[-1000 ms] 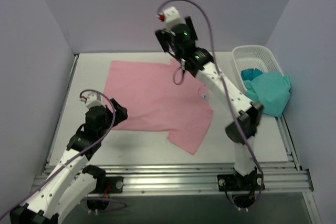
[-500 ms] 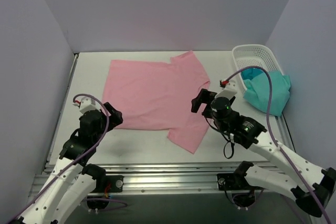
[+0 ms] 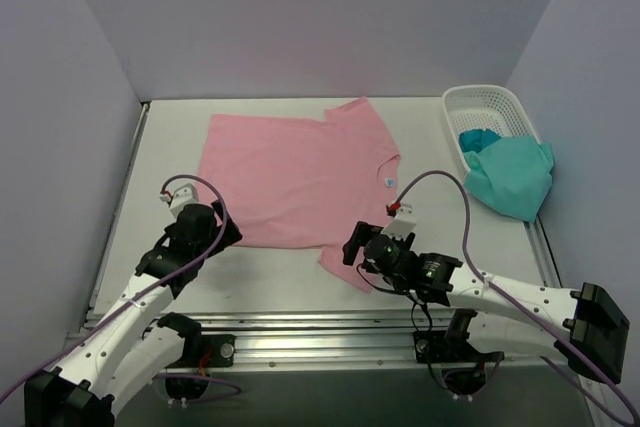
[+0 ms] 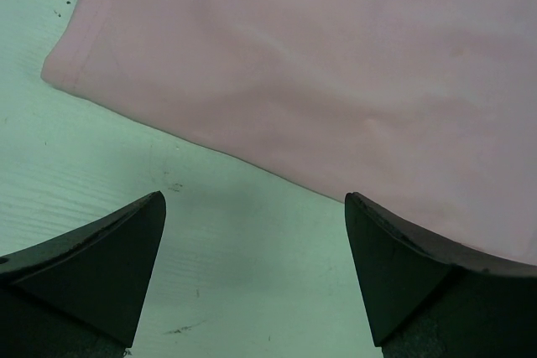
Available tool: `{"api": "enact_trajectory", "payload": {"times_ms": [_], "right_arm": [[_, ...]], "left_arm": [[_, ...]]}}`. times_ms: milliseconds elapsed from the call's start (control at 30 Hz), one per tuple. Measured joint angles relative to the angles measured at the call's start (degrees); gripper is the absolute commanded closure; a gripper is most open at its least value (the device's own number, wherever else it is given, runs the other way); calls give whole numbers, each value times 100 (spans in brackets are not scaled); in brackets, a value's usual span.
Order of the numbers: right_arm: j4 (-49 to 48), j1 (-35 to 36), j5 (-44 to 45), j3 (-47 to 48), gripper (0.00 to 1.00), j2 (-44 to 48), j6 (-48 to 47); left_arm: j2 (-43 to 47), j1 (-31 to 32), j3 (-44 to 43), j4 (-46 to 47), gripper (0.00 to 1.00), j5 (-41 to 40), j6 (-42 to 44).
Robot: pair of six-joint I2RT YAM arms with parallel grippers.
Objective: Fold and stack the t-shirts
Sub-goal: Flatten the tshirt out
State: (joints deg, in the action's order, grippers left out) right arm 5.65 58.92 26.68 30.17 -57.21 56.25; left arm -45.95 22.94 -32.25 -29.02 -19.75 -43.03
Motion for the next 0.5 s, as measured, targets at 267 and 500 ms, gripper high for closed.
{"api": "enact_trajectory", "payload": {"times_ms": [267,500], "right_arm": [[-992,153,-304,-291,11,-184,389],[-914,824,-295,-577,12,-203,1156]], "left_arm": [[-42,0,0,11,4,-48,-24],[-76,0,0,11,4,-63,-24]]}}
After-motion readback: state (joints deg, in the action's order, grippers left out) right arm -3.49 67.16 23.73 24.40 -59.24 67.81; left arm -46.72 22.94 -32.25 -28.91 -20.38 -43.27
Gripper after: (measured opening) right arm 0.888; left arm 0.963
